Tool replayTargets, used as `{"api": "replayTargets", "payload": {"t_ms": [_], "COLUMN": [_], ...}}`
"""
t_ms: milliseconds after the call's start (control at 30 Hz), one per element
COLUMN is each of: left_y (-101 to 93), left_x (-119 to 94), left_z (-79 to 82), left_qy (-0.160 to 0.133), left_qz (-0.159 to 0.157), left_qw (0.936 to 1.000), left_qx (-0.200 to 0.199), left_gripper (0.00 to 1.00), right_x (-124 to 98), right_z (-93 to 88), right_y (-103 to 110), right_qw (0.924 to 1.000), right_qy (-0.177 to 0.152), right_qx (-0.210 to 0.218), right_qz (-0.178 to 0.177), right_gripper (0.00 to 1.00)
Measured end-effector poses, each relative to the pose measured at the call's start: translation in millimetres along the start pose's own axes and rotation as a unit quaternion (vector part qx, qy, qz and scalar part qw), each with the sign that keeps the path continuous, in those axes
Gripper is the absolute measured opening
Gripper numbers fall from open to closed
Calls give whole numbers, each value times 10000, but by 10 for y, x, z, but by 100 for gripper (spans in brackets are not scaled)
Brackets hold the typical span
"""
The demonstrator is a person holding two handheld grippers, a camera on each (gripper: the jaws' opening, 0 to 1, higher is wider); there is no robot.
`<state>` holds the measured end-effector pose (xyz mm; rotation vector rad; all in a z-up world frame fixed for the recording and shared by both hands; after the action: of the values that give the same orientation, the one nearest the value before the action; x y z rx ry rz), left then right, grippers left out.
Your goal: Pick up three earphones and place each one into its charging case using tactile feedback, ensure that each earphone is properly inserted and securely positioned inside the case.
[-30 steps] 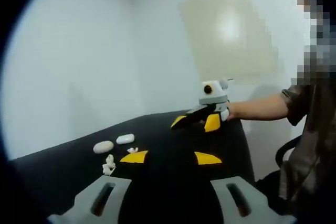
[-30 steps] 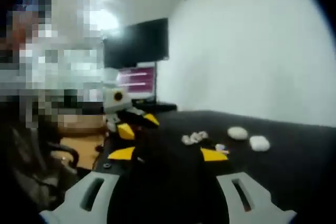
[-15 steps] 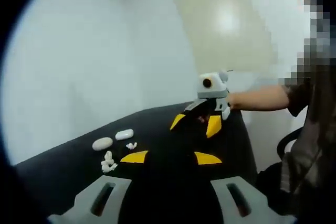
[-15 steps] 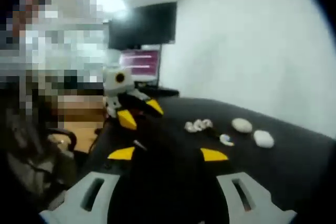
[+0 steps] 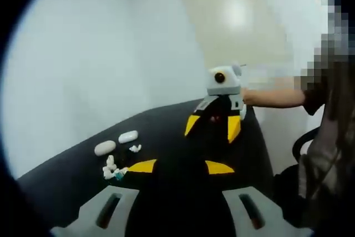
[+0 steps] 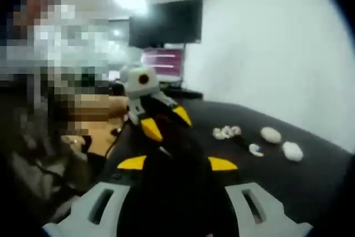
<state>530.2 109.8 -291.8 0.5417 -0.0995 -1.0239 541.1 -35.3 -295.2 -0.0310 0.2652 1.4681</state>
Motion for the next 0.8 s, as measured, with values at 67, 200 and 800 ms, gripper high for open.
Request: {"api": "replayTargets", "payload": {"t_ms": [67,200,800], "left_y": [2,-3,-6], "left_x": [-1,0,24], "left_z": [3,2,-37], "left_qy": [-5,15,151], "left_qz": [18,42,42], "left_qw": [10000,10000,9998], "left_qx": [-4,16,124], "left_gripper": [29,29,29], "right_x": [11,52,62], "right_z": [-13,-83,-74], "right_y": [22,42,44], "right_qw": [10000,9994,9995], "right_qy": [41,316,292], "right_qx": [-10,-137,-50], "right_qz": [32,5,-64], "right_gripper": [42,42,37]}}
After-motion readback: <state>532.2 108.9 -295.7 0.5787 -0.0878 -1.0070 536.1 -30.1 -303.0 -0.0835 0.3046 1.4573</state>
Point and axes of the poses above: the point that each gripper's makers call its tool centre point, and the gripper's own axes: x roughly forward along the fingers, y roughly to its left, z roughly out of its top, the point moved 5 cm from there along -x, roughly backward along the fingers, and after that the axes turned 15 degrees about x, right-handed, at the moved point
